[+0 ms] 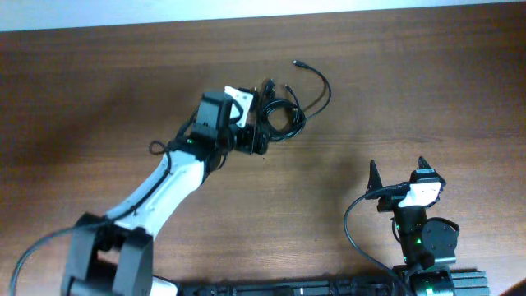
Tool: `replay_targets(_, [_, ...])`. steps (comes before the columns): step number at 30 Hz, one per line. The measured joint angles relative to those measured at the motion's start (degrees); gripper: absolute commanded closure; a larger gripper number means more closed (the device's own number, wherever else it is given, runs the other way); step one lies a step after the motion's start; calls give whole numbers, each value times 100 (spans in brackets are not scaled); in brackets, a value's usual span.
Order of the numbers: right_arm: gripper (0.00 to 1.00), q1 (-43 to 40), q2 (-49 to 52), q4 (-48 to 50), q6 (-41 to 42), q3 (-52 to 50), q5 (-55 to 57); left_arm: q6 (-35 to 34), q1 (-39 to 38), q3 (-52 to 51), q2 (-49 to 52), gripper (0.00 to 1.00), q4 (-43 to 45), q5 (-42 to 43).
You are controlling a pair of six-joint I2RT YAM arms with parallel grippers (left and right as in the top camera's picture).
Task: Untangle cables
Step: 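Reach the left gripper forward to the black cable bundle, then grasp the black cable bundle with the left gripper and lift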
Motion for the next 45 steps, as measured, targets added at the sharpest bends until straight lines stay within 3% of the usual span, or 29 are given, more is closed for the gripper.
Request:
replay_targets(8, [1,0,0,0,0,0,0,-155,-92,415,1224,16,669,-761])
replay_targets(11, [1,0,0,0,2,0,-2,-164,-153,417,1532,47,782,-798])
replay_targets(15, [2,0,0,0,0,0,-2,-219,-317,422,1674,54,782,-815])
replay_targets(21, [1,0,0,0,2,0,-2,-260,-330,487,1797,97,673,-822])
replay_targets(22, [1,0,0,0,2,0,0,-258,-328,492,1797,100,671,-835])
replay_targets(26, [1,0,0,0,0,0,-2,-258,-328,538,1722,100,323,-839])
replay_targets(34, [2,0,0,0,2,0,0,-256,-328,511,474,100,-2260,-835])
replay_targets(42, [1,0,0,0,-2,0,0,-286,-330,496,-765,100,-1792,-581])
replay_targets(45, [1,0,0,0,4,0,-2,-310,-339,496,-1019,100,-1797,-960])
